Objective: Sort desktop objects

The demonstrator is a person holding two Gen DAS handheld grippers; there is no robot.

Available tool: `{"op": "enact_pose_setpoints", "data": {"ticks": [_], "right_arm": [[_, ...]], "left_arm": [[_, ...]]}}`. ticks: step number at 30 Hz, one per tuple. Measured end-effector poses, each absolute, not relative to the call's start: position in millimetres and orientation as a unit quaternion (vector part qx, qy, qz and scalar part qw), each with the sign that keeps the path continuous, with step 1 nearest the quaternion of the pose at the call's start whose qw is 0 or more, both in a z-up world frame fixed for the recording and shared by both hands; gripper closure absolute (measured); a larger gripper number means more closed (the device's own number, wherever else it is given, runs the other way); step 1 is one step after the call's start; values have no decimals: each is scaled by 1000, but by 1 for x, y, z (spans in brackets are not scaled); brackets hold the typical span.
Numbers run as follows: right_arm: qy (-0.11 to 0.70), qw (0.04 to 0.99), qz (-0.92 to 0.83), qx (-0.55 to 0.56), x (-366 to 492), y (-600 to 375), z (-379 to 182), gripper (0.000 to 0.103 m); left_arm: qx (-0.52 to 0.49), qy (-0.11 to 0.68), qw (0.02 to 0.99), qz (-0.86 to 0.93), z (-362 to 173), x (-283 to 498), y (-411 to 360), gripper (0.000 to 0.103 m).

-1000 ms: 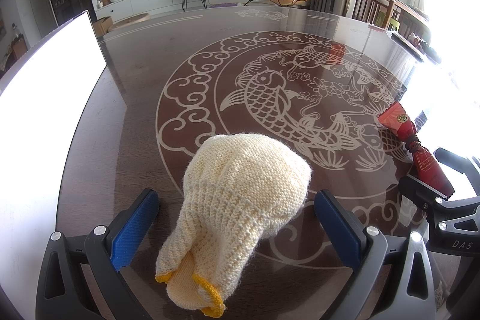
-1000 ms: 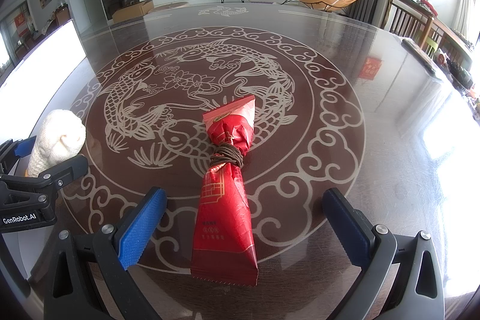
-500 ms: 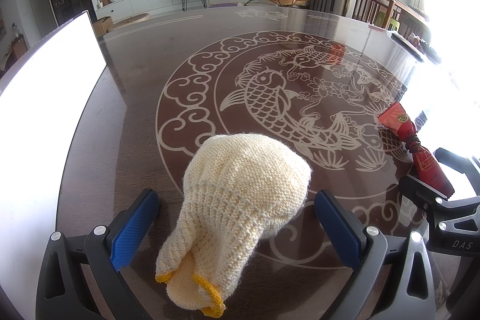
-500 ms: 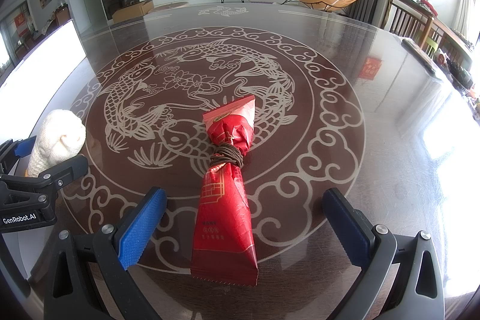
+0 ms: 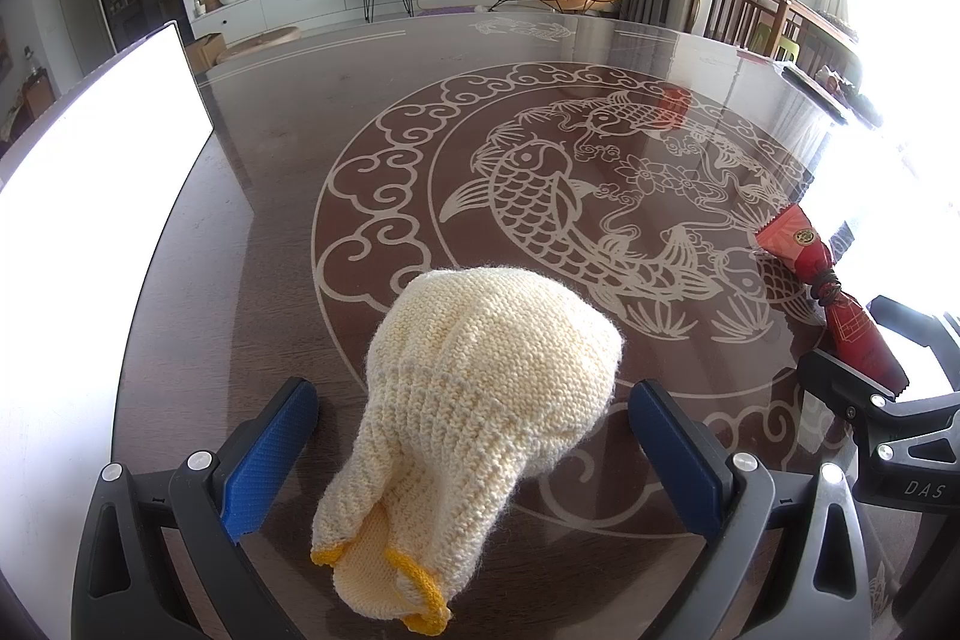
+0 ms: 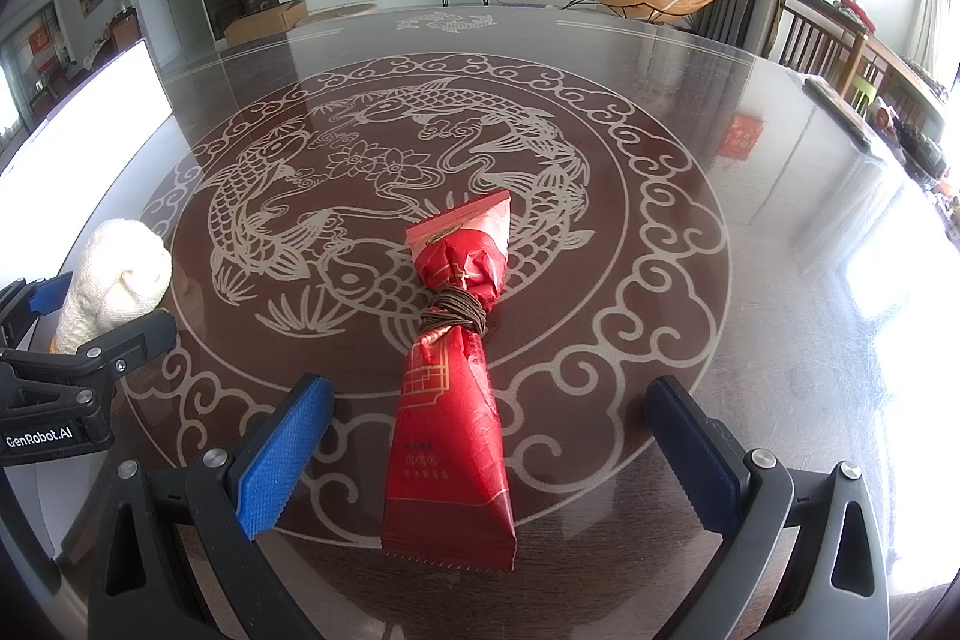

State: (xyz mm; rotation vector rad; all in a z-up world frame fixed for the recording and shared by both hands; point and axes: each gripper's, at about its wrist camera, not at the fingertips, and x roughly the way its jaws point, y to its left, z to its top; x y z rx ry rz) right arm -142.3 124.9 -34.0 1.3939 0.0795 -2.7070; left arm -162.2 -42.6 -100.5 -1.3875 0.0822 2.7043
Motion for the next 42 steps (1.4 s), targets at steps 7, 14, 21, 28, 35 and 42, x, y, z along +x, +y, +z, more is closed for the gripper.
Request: {"op": "enact_pose_setpoints", "data": {"ticks": [7,14,21,28,35,42], "right_arm": [[26,48,-888,457,-143,125,-35,0],[26,48,-888,457,-144,125,-37,0],[26,48,-888,457,-144,125,-38,0],[26,48,-888,457,-143,125,-36,0],[26,48,-888,457,-144,125,-38,0],[26,48,-888,457,-145,125,-40,0]], "left_arm": [[-456,27,50,888,-100,-162,-43,0],[-456,27,50,888,-100,-162,-44,0],[-456,27,50,888,-100,-162,-44,0],[-456,27,50,888,-100,-162,-44,0],[-456,27,50,888,-100,-162,-44,0],[-459,29,53,887,-100,-162,-44,0]]}}
